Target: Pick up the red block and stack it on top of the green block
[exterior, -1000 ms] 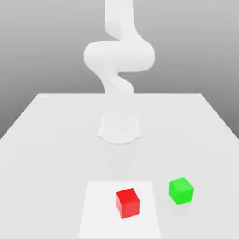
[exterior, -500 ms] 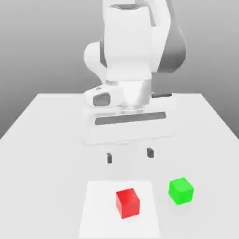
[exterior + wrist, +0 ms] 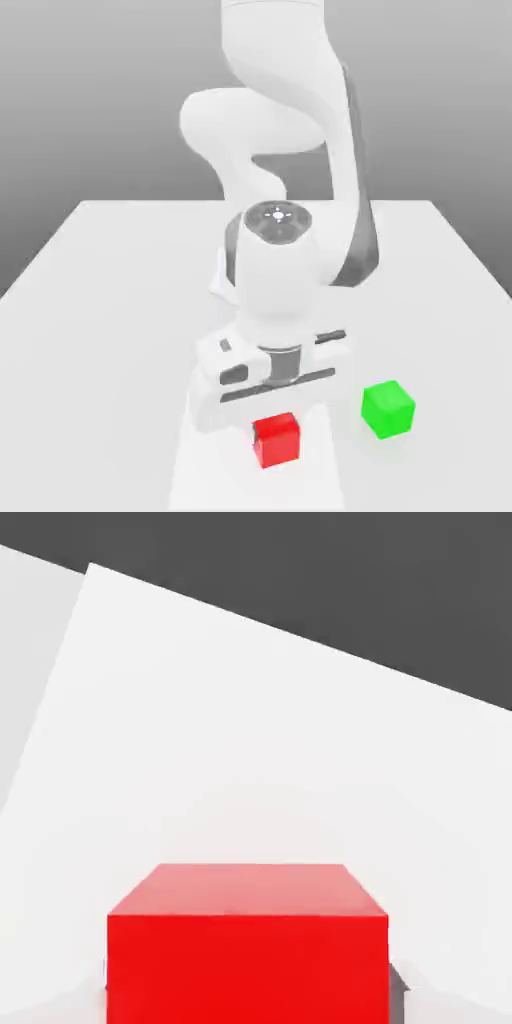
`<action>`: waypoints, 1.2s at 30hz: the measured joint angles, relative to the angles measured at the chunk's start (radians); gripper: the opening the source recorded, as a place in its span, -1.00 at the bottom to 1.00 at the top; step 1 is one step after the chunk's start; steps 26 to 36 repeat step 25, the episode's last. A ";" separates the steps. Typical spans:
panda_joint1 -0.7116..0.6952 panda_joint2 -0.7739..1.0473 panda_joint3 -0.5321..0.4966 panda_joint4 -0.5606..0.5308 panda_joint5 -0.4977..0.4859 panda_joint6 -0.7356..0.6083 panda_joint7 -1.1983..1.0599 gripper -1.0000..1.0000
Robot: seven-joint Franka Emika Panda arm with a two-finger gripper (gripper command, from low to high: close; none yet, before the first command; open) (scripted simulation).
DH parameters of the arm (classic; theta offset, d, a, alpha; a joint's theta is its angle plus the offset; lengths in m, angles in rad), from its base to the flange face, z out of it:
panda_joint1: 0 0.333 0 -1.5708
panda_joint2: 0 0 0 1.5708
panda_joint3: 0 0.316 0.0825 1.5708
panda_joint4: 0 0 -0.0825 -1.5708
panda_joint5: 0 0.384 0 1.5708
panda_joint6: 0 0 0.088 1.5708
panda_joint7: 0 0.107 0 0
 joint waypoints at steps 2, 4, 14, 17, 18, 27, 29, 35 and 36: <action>0.002 -0.032 -0.003 -0.005 -0.004 -0.028 0.003 -1.00; 0.004 -0.095 -0.007 -0.014 -0.012 -0.081 0.008 -1.00; 0.256 -0.335 0.092 -0.073 -0.005 -0.262 -0.259 -1.00; 0.302 -0.328 0.110 -0.082 -0.022 -0.246 -0.322 -1.00; 0.308 -0.300 0.106 -0.082 -0.030 -0.218 -0.322 -1.00; 0.310 -0.170 0.096 -0.077 -0.064 -0.093 -0.303 1.00; 0.310 -0.170 0.096 -0.077 -0.064 -0.093 -0.303 1.00; 0.310 -0.170 0.096 -0.077 -0.064 -0.093 -0.303 1.00; 0.310 -0.170 0.096 -0.077 -0.064 -0.093 -0.303 1.00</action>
